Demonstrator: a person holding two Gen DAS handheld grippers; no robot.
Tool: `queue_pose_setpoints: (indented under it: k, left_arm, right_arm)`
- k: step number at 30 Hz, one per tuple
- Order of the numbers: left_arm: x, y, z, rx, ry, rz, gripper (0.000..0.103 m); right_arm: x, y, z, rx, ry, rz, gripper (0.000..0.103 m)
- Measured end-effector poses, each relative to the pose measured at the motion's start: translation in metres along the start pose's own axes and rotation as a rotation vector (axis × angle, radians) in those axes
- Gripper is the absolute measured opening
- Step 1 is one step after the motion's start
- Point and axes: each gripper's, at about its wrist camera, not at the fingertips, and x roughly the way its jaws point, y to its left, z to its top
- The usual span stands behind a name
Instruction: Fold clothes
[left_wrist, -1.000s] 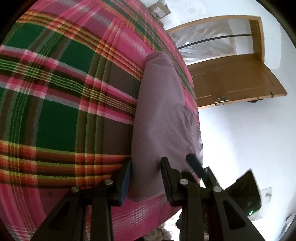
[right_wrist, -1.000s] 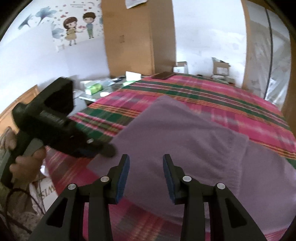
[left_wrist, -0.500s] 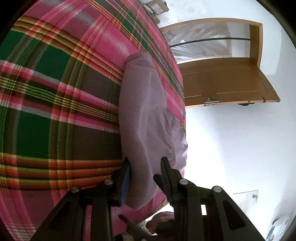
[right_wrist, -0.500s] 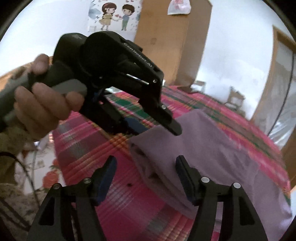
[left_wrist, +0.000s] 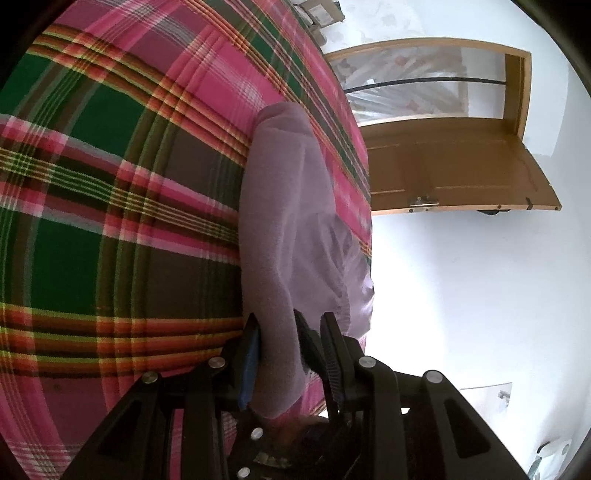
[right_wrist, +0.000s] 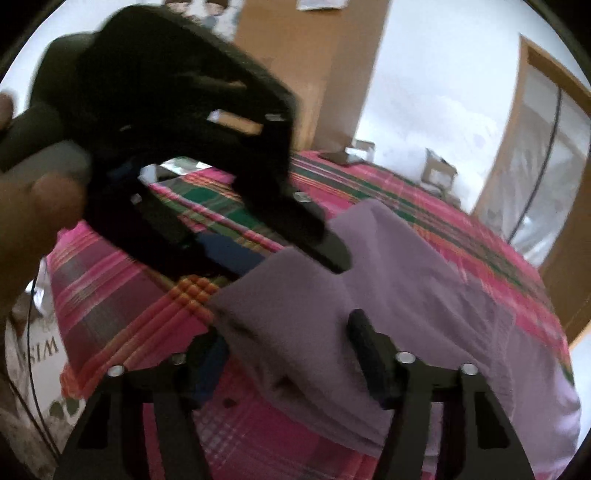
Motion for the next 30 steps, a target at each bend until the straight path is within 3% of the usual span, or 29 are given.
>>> queue_pose_setpoints:
  k: [4, 9, 18, 24, 30]
  left_arm:
    - [0.003, -0.001, 0.004, 0.003, -0.028, 0.013, 0.039]
    - [0.012, -0.006, 0.015, 0.019, -0.024, 0.033, 0.040]
    - [0.011, -0.017, 0.012, 0.096, -0.021, 0.018, 0.046]
    - [-0.008, -0.007, 0.023, 0.063, -0.118, 0.008, 0.051]
    - [0.018, -0.011, 0.046, 0.091, -0.050, 0.043, 0.051]
  right_arm:
    - [0.004, -0.002, 0.003, 0.003, 0.002, -0.024, 0.031]
    - [0.005, -0.011, 0.002, 0.035, -0.006, -0.027, 0.017]
    - [-0.012, -0.006, -0.008, 0.062, -0.029, -0.014, 0.014]
    - [-0.018, -0.008, -0.012, 0.081, -0.040, 0.010, 0.014]
    - [-0.024, -0.013, -0.010, 0.097, -0.066, 0.030, 0.014]
